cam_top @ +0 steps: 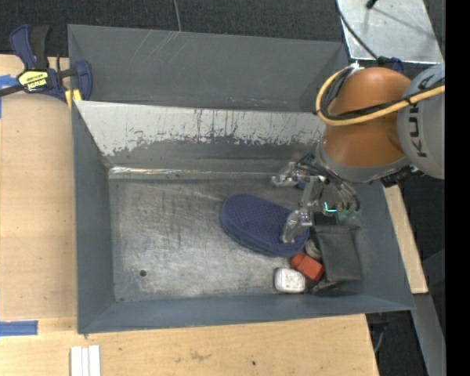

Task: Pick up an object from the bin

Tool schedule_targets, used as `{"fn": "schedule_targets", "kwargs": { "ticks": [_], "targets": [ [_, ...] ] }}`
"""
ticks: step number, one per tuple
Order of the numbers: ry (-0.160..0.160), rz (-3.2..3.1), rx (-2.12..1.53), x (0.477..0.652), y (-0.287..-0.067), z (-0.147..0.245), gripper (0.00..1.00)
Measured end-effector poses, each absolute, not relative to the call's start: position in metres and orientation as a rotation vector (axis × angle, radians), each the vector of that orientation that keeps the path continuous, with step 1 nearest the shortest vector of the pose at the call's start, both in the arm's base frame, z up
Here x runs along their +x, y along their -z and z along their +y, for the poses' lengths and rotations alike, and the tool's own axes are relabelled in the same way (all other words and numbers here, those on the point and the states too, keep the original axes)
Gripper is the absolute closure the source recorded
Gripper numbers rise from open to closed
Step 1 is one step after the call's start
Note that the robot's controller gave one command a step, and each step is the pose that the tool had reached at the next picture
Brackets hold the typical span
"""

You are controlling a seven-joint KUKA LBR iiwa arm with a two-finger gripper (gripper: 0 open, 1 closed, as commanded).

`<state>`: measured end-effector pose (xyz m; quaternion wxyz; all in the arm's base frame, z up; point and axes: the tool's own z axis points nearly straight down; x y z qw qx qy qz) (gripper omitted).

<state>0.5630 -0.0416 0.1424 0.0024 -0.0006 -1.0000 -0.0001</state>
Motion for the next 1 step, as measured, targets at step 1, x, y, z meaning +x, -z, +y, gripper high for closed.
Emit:
{"fn": "schedule_targets", "kwargs": {
  "ticks": [1],
  "targets": [
    [-0.004, -3.15, 0.094, 0.5959, -0.0862, -0.0074, 0.0]
  ]
}}
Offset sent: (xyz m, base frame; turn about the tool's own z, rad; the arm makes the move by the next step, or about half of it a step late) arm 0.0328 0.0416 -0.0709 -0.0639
